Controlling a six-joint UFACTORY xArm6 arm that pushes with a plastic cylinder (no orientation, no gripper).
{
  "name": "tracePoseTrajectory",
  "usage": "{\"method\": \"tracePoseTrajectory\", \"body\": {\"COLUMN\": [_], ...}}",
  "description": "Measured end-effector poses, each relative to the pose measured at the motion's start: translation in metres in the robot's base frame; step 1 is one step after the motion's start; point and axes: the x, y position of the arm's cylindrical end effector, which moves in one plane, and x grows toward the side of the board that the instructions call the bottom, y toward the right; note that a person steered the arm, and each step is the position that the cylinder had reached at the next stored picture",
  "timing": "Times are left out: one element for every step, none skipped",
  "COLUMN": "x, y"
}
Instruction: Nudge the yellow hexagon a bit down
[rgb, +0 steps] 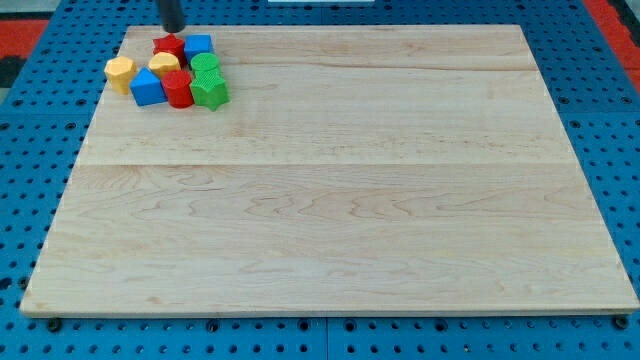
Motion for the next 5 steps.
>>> {"method": "tracePoseTrajectory", "body": {"x": [0.016,0.029,0.054,0.063,0.075], "y": [-0.031,-0.042,-0.043,-0.035,-0.035]}}
